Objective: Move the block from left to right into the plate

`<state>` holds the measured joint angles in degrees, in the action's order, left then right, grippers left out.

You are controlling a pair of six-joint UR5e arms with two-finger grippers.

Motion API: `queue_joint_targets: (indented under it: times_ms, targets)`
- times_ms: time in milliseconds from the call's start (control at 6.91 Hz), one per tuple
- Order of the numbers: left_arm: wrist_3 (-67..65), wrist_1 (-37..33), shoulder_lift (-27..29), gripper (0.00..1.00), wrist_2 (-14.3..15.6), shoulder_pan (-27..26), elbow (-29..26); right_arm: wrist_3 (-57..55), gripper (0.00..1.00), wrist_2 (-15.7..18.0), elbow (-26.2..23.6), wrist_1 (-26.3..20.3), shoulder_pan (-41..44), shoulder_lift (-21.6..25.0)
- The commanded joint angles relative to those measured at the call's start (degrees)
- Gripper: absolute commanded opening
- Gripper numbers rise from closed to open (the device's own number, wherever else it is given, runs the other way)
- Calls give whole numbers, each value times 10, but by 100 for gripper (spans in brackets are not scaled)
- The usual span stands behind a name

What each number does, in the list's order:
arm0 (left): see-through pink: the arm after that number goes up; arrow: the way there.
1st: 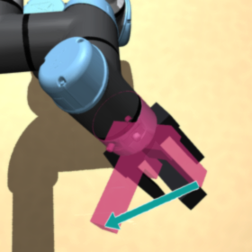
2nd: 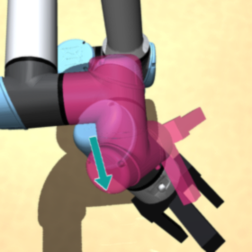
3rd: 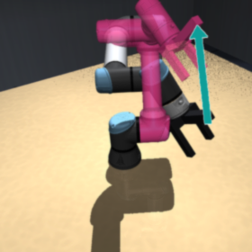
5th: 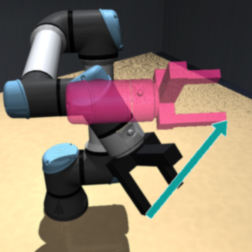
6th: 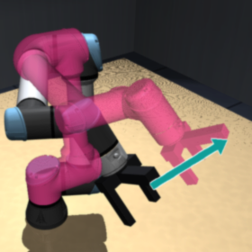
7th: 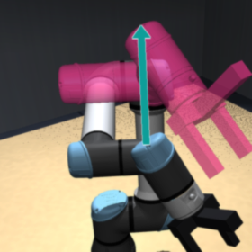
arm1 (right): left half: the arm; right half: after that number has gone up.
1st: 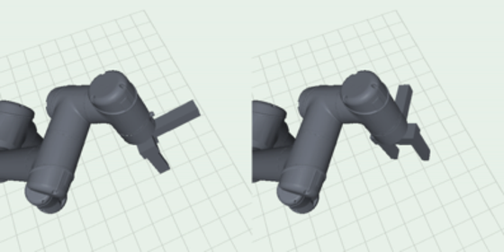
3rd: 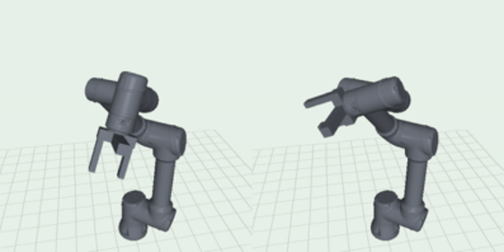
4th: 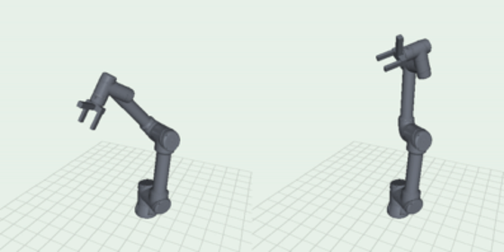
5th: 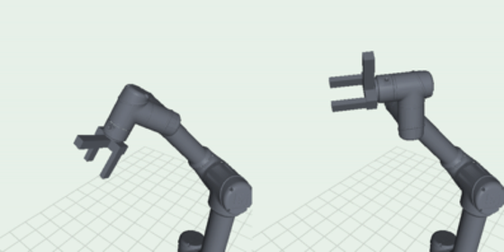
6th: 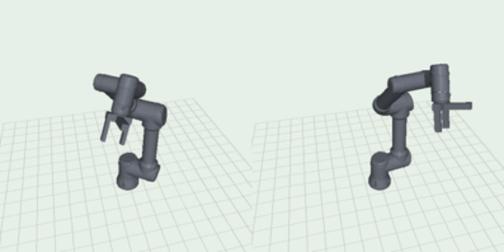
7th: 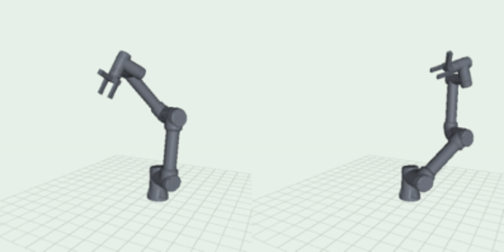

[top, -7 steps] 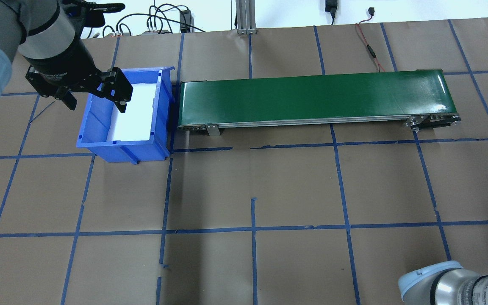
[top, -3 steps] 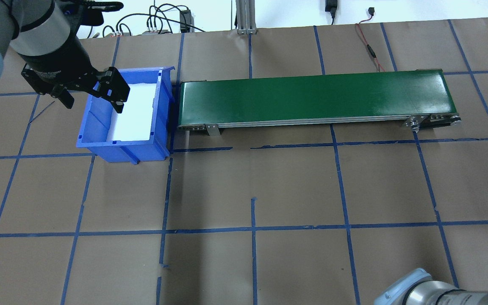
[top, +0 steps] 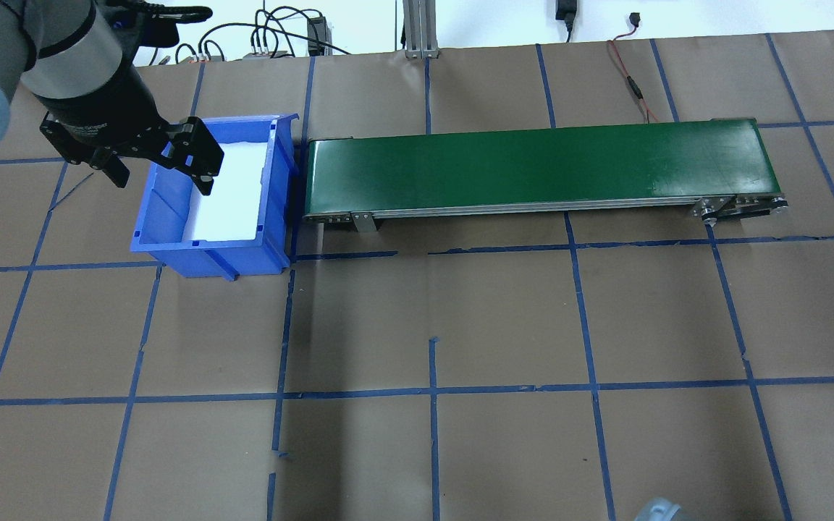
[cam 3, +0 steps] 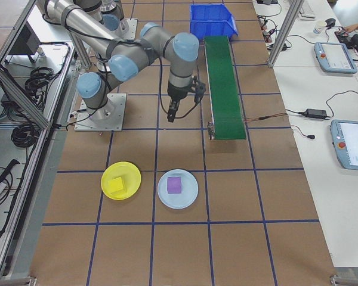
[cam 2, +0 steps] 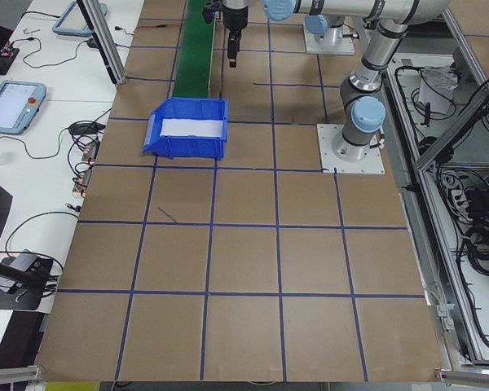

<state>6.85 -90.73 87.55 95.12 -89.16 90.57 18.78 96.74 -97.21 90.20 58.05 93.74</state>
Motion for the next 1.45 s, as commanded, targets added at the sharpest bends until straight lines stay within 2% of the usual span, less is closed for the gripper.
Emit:
queue_joint_targets:
  times_ms: [0,145,289,579,1013,1302]
  targets:
    - [0,1,1,100,-3,-1,0,-173,100,-26,69,-63,216,-8]
    - [-2,0,1,100,-4,-5,0,-188,100,-59,119,-66,245,-35]
    - [-2,0,1,100,-4,-5,2,-189,100,-74,153,-83,254,-50]
    - [-1,0,1,100,-5,-5,1,-180,100,-72,131,-59,292,-60]
    - [0,0,1,100,-5,-4,0,-185,100,-55,118,-15,291,-58]
    - [0,0,1,100,-3,-4,-2,-212,100,-79,125,-20,306,-59]
